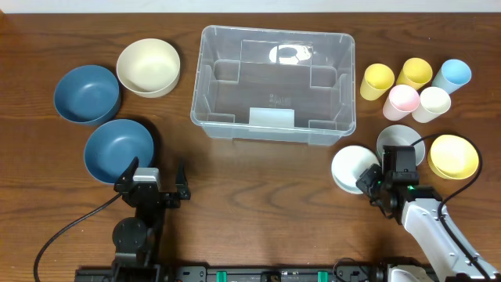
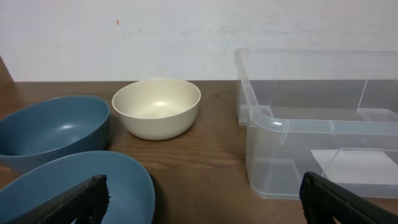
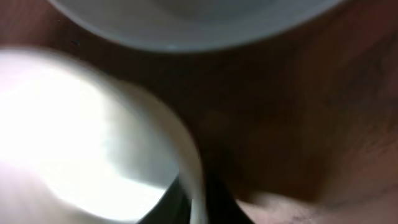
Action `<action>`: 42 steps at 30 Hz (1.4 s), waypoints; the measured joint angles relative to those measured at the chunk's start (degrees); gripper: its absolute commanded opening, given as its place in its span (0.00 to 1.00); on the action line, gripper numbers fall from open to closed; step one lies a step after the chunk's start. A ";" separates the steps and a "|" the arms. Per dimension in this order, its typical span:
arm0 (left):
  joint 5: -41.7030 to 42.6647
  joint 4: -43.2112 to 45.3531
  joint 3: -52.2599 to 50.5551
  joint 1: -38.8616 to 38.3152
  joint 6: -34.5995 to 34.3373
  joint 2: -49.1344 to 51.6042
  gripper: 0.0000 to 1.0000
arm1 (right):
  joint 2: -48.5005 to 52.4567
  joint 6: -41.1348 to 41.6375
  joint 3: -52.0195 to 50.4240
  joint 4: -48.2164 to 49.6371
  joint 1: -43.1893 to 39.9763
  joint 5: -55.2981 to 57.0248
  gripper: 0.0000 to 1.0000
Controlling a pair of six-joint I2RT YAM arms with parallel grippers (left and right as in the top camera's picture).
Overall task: Pack container
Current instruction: 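Reach the right gripper to the white bowl and grasp its rim, then lift the white bowl and lower it into the clear container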
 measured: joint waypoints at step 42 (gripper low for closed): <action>0.00 0.00 0.00 0.00 0.00 0.00 0.98 | 3.23 -20.17 56.74 -33.90 25.66 4.35 0.02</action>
